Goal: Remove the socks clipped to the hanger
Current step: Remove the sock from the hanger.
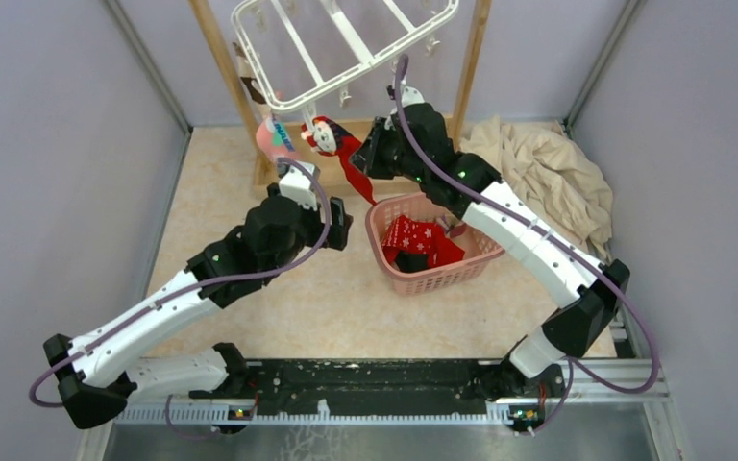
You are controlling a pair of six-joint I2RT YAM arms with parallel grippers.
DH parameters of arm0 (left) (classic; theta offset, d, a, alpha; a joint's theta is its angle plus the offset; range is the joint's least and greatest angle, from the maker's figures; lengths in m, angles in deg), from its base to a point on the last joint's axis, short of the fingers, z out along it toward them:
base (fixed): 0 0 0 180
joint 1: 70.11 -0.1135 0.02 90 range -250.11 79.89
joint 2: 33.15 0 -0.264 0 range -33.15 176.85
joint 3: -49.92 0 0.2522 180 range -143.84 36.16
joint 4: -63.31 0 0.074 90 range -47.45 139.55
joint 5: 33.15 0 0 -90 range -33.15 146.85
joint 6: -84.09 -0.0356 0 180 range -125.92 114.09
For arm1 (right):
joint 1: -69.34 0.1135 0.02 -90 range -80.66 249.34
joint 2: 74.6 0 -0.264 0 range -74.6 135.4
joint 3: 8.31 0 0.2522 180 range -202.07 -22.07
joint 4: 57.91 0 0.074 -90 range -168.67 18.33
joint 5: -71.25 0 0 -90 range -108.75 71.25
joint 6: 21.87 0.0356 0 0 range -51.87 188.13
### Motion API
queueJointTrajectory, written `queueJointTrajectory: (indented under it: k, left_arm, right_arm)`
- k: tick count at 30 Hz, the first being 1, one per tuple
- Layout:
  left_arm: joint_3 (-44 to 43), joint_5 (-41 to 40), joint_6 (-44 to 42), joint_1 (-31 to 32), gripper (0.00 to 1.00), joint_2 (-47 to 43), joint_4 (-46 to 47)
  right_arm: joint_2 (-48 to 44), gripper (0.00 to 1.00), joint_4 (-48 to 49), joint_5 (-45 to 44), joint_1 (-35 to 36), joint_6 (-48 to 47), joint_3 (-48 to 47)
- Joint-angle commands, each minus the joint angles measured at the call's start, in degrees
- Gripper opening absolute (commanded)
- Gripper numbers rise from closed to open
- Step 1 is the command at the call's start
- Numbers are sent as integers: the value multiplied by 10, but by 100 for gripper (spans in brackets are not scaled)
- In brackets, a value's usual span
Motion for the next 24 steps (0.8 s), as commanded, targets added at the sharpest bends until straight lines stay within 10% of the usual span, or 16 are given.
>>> queueJointTrajectory:
  k: [1, 24]
  left_arm:
    - [5, -65, -25, 35, 99, 13, 27]
    - [-3, -120, -24, 99, 99, 77, 83]
  right_arm:
    - [0, 0, 10, 13, 9, 45, -35]
    - [26, 0, 5, -21, 54, 75, -45]
